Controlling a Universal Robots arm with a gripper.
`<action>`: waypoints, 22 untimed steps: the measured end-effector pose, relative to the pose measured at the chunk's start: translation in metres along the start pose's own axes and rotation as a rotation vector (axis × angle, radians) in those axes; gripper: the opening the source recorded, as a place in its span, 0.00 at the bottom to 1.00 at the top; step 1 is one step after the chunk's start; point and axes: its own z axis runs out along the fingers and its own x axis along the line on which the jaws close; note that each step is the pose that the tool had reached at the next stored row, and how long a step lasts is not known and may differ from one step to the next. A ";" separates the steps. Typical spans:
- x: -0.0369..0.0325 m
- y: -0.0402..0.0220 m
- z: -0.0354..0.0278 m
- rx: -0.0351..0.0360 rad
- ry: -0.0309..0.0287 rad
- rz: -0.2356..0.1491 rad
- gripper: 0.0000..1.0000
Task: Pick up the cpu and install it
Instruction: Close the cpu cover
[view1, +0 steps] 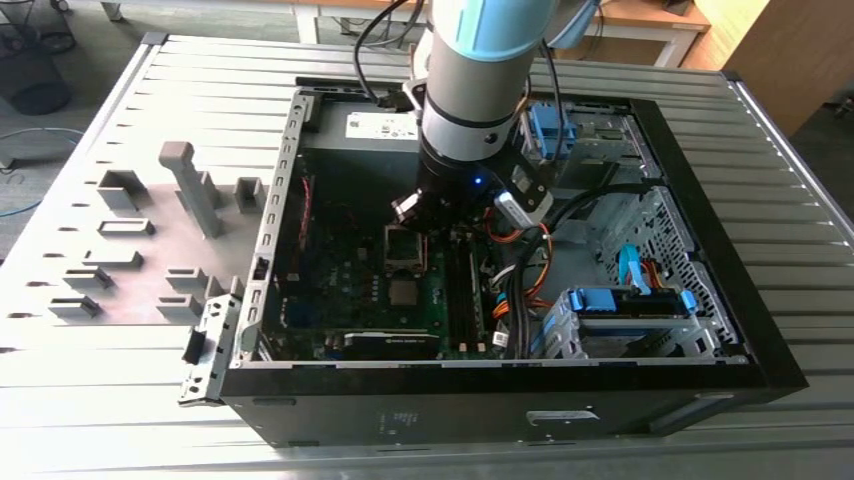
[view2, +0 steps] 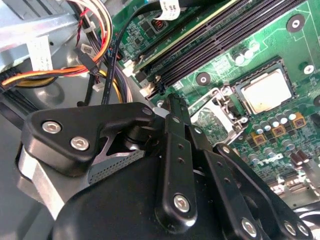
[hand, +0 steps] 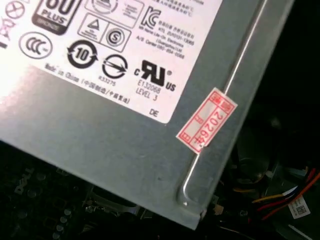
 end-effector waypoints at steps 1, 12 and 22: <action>0.0000 0.0000 0.0001 -0.0003 0.0009 -0.011 0.11; -0.0001 0.0003 0.0016 -0.0017 0.0015 -0.023 0.11; 0.0036 0.0021 0.0017 -0.0049 -0.0005 -0.024 0.11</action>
